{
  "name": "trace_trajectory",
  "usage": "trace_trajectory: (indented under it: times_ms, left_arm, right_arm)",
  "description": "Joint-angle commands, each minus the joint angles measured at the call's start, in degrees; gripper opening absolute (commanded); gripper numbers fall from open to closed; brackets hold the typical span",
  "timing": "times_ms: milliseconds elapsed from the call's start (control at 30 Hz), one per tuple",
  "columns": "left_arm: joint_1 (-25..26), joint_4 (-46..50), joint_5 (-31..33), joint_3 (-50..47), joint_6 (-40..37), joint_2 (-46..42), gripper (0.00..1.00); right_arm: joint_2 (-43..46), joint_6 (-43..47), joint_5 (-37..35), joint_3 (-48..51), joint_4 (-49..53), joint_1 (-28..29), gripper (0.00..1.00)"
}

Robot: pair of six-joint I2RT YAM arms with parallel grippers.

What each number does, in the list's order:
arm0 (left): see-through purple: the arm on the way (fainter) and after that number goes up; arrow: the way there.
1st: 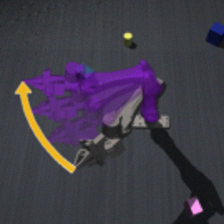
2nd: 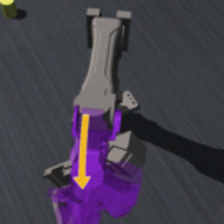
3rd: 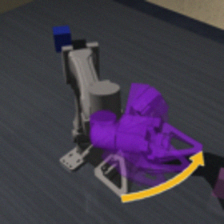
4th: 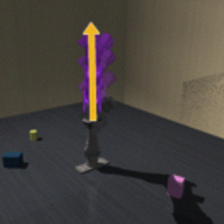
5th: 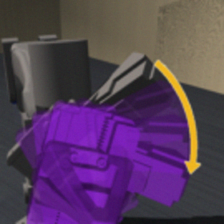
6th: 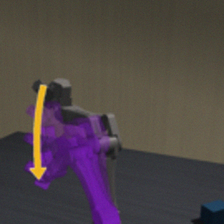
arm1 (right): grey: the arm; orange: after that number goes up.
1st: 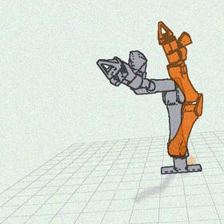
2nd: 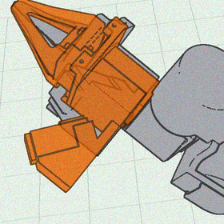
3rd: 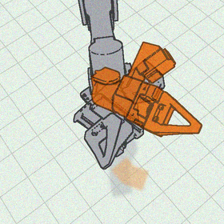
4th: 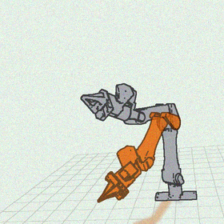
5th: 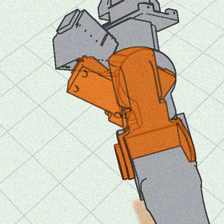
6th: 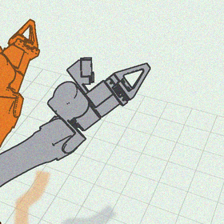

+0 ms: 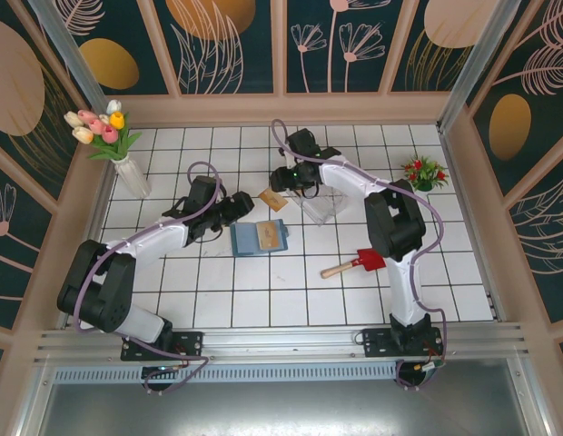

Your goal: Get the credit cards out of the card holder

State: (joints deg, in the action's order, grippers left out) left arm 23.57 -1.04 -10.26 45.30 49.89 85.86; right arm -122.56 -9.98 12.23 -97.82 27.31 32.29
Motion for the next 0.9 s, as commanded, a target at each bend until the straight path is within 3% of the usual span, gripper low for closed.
trace_trajectory:
  times_ms: [0,300,767,867]
  left_arm:
    - [-0.1,0.2,2.2,0.1,1.9,-0.6,0.85]
    - [-1.0,1.5,5.5,-2.1,3.8,-3.5,0.91]
    - [-2.7,2.9,6.7,-5.1,3.7,-6.7,0.98]
    - [-3.0,3.4,7.0,-5.3,3.4,-7.2,0.98]
  right_arm:
    - [-3.0,-0.8,1.1,-2.4,-1.2,1.2,0.63]
    - [-8.4,1.0,-2.3,-7.6,0.8,3.2,0.74]
    - [-14.2,7.9,-13.9,-12.6,7.1,7.0,0.76]
    - [-14.8,9.5,-13.4,-12.2,8.2,7.3,0.77]
